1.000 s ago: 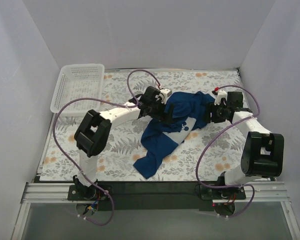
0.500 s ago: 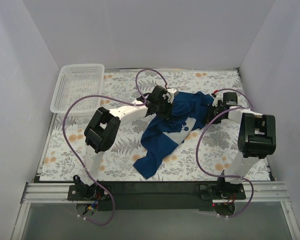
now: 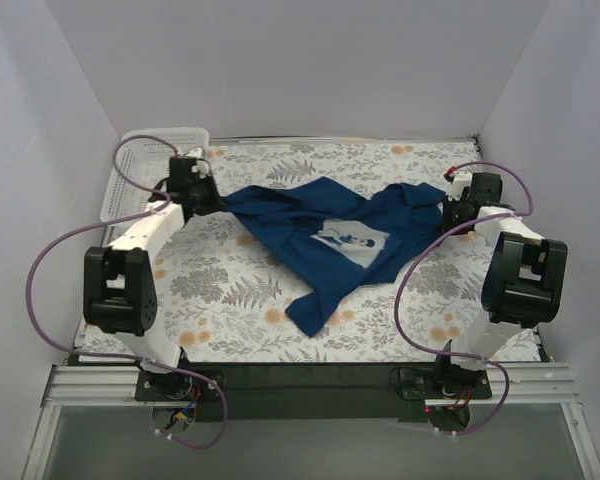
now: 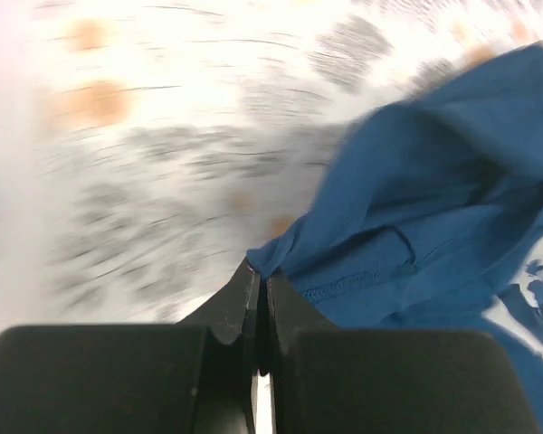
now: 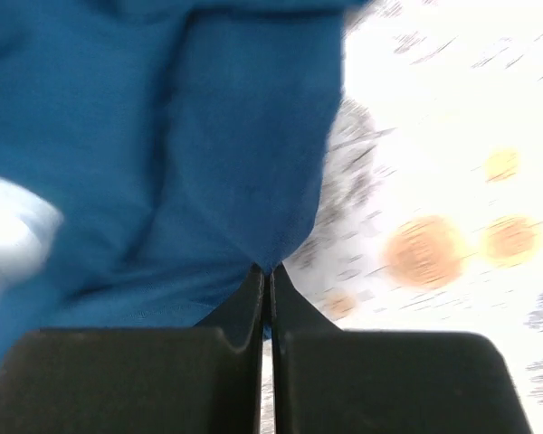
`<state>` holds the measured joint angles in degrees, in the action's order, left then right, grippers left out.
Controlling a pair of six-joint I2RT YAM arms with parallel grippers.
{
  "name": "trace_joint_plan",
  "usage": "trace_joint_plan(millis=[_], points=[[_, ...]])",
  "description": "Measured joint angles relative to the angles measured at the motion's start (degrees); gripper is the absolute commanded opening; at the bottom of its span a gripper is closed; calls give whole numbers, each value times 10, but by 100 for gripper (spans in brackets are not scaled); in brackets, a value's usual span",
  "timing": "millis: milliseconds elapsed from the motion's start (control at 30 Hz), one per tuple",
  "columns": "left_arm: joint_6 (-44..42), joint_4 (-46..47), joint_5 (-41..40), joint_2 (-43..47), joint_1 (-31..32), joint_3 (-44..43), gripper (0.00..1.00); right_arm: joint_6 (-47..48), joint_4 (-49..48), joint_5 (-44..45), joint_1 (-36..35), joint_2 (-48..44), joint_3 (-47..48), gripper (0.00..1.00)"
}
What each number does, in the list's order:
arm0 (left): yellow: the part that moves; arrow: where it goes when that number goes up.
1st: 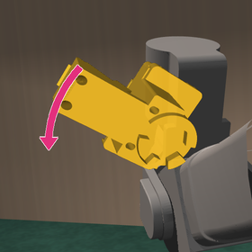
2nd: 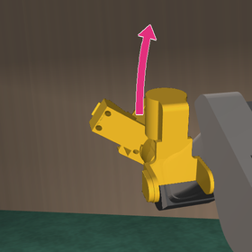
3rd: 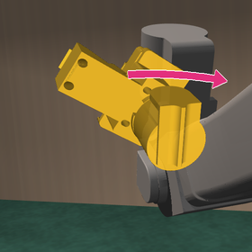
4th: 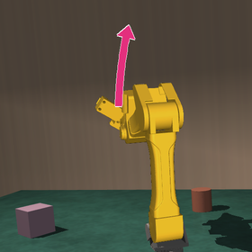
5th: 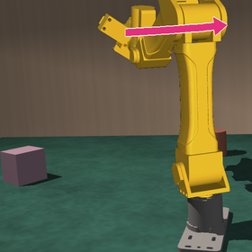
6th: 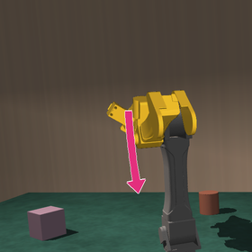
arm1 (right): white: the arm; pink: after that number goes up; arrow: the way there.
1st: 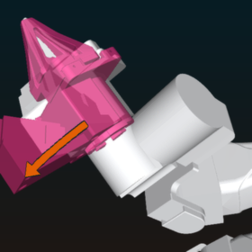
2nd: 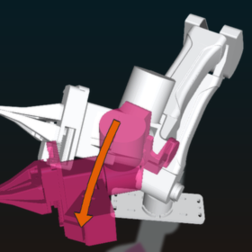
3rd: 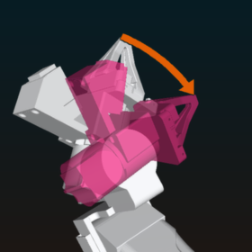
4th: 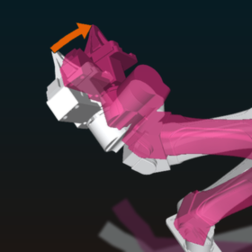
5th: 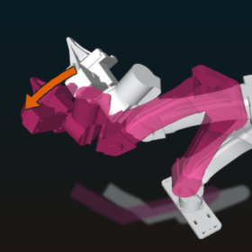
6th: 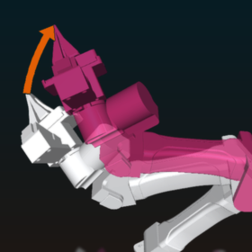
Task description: Fold and stack the t-shirts
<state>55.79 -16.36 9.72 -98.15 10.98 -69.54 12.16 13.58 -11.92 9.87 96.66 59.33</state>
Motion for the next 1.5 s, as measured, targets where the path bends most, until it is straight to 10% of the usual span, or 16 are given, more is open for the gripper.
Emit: trace_joint_plan(millis=[333, 500, 633, 800, 1333, 1500], points=[[46, -18, 12, 111, -97, 121, 0, 105, 7, 35, -1, 66, 92, 1], [48, -16, 66, 119, -98, 121, 53, 140, 15, 36, 0, 74, 102, 6], [66, -2, 104, 158, -98, 117, 63, 155, 17, 26, 3, 73, 101, 33], [75, 39, 151, 132, -74, 26, 63, 164, 19, 11, 3, 68, 84, 36], [20, 0, 65, -417, 175, -438, 62, 98, 24, -62, 3, 68, 66, 34], [4, -16, -17, -431, 181, -488, 8, 89, 25, -68, 3, 68, 62, 31]])
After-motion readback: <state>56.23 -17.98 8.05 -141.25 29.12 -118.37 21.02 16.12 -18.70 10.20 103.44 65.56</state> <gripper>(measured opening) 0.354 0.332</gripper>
